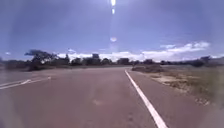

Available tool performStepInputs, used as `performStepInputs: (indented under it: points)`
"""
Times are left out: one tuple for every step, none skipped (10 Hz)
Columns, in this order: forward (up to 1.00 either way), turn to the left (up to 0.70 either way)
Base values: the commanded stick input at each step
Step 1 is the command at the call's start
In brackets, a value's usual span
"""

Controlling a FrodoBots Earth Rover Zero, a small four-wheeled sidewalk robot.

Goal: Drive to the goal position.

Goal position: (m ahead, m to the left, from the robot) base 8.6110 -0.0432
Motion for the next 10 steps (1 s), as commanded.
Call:
performStepInputs:
  points:
    - [0.70, 0.00]
    - [0.70, 0.00]
    - [0.67, 0.00]
    - [0.65, 0.00]
    - [0.63, 0.00]
    - [0.62, 0.00]
    - [0.62, 0.00]
    - [-0.06, 0.00]
    - [-0.02, 0.00]
    - [0.70, 0.00]
